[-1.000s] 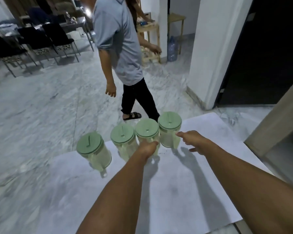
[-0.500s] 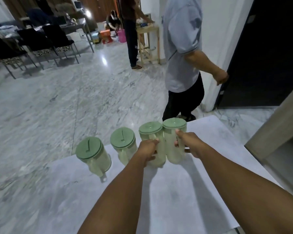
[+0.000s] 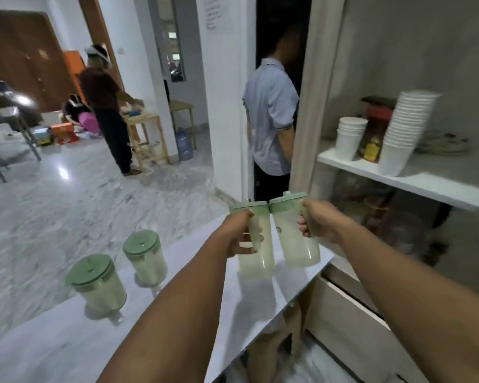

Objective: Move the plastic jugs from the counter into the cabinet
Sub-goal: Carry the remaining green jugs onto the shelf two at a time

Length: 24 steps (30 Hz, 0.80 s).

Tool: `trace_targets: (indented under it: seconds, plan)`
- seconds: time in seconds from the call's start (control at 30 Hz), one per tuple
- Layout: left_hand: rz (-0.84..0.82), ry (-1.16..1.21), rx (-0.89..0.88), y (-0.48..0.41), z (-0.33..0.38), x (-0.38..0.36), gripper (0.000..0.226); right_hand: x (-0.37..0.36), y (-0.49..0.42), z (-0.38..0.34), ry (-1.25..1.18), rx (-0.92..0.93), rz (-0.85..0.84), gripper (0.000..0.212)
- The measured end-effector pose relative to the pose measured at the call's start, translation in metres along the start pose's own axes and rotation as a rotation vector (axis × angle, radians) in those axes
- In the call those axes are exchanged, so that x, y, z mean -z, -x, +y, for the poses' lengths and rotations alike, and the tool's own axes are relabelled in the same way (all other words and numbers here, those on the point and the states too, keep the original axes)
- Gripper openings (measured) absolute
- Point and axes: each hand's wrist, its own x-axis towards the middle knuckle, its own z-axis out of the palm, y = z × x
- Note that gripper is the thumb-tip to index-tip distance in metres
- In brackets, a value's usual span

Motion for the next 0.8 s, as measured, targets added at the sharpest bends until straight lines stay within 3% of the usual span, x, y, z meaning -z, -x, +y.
trace_targets:
  seconds: [0.37,0.6,0.8]
  plan:
    - [-0.562,-0.232,-0.085,0.102,0.060,-0.258,0.039,0.277,0.208,-0.011,-0.177,0.071,0.420,0.035]
    - [-0.774,-0.296,-0.169,0.166,0.074,-0.454,0.045,0.433,0.332,0.004,-0.240,0.163,0.668,0.033]
    - [-0.809,-0.263,-0.272,0.192,0.065,-0.592,0.042,0.548,0.371,0.017,-0.303,0.264,0.785,0.028]
